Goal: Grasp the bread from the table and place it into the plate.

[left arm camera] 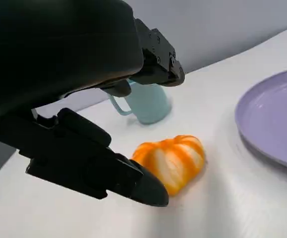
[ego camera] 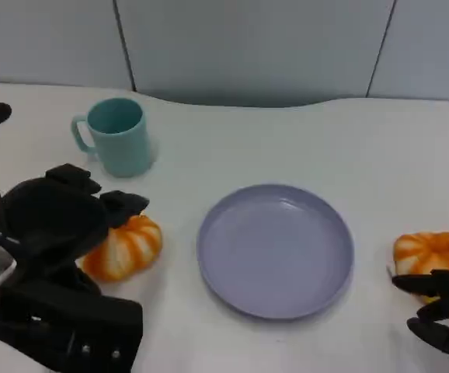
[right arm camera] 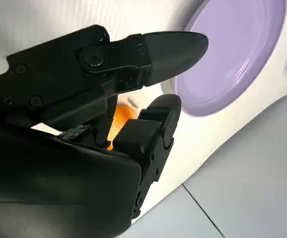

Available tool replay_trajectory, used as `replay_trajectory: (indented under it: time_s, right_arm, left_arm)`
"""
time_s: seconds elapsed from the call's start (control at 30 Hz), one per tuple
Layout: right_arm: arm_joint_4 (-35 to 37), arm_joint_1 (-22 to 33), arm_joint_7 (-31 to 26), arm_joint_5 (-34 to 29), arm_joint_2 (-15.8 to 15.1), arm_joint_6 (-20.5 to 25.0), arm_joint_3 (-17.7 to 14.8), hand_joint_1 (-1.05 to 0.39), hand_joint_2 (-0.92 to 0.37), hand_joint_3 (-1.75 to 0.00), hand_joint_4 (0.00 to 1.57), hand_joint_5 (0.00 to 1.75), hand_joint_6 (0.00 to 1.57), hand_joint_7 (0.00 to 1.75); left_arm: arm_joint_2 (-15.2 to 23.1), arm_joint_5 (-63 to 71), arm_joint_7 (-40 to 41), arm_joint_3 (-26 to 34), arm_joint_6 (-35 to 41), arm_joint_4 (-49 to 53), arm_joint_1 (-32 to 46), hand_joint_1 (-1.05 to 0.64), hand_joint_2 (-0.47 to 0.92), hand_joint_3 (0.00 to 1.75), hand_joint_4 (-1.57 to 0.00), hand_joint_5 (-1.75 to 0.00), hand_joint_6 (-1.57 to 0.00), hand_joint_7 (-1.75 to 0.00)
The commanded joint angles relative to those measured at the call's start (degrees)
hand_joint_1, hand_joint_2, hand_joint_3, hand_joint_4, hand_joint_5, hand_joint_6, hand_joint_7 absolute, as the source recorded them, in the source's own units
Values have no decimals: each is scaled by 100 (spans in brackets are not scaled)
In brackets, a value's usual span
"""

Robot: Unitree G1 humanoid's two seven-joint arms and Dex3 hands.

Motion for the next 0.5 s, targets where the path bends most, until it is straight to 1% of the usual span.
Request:
replay_trajectory:
  time_s: [0.03,0.17,0.27,0.5]
  right_arm:
    - [43,-38,-64,6,-40,-122,-10,-23,-92,-29,71,77,86,1]
    - [0,-22,-60,41,-23,-38,-11,-24,-92,-29,71,79,86,1]
    - [-28,-4,-55,31,-40,-32,-8,-24,-92,-29,69,80,85,1]
    - [-131,60,-13,62,-58,54,-27,-25,-92,-29,67,81,85,0]
  left_arm:
    - [-15,107,3,-130,135,273,-271,-69,74,1,0,-46,-20,0]
    - [-158,139,200,-334,134,834,-584,-70,74,1,0,-45,-19,0]
    - [-328,166,91,-517,321,1228,-832,-71,75,1,0,-44,-18,0]
    - [-752,122,81,-1016,602,2711,-1523,-66,76,1,0,-41,-19,0]
